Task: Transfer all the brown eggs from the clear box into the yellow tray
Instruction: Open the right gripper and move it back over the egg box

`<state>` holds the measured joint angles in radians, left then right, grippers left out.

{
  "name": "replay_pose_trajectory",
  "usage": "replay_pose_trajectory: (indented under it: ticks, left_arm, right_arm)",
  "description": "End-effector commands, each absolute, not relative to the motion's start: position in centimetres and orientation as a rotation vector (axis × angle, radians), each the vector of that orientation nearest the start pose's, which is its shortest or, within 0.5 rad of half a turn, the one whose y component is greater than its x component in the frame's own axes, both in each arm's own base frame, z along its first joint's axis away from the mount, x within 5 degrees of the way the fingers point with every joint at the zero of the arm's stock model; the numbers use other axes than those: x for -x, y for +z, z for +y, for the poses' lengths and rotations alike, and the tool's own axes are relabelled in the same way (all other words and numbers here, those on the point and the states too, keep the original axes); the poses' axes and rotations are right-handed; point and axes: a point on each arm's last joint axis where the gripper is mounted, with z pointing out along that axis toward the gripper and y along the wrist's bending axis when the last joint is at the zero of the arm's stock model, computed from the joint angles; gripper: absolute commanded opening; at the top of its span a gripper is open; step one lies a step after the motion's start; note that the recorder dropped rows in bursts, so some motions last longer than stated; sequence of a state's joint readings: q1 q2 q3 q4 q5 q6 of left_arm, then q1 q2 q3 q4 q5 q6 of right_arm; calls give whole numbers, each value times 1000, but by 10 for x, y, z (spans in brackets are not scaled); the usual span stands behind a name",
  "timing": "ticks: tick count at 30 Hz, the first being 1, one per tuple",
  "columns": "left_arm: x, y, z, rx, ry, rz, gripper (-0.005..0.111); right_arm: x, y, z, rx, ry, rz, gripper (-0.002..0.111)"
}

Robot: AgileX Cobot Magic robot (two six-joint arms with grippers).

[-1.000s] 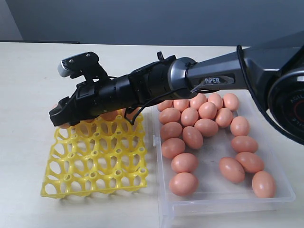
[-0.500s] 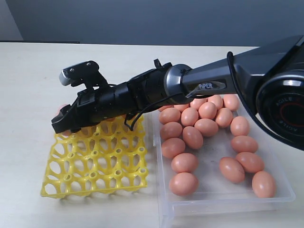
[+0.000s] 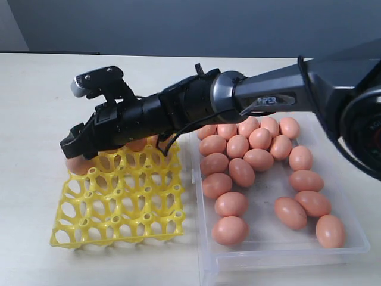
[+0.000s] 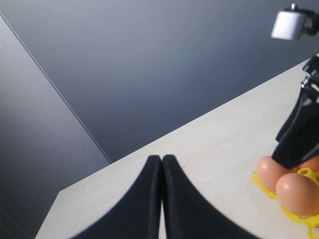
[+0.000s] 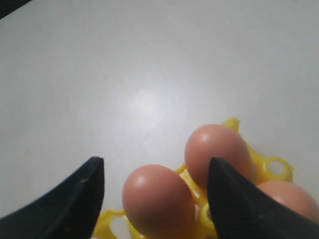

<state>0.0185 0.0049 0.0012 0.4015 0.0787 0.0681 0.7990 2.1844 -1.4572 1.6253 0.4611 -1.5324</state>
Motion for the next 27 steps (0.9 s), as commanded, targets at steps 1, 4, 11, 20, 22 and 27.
replay_pose_trajectory:
  ticks: [1,4,11,20,22,27]
  left_arm:
    - [-56,207,3,-333,398,1531,0]
    - [-56,207,3,-333,398,1531,0]
    - [-56,207,3,-333,398,1531,0]
    - [-56,207,3,-333,398,1531,0]
    - [-56,207,3,-333,398,1531,0]
    - [-56,207,3,-333,398,1531,0]
  right_arm:
    - [-301,204,358,1084,924,1956,58]
    - [-296,234,342,1123,836,1991,55]
    - [-286,268,263,1077,203,2488,51]
    - [-298,220,164,900,-302,2909,51]
    - [-300,202,150,869,-293,2923,51]
    - [-301,176,144,902,-222,2929,51]
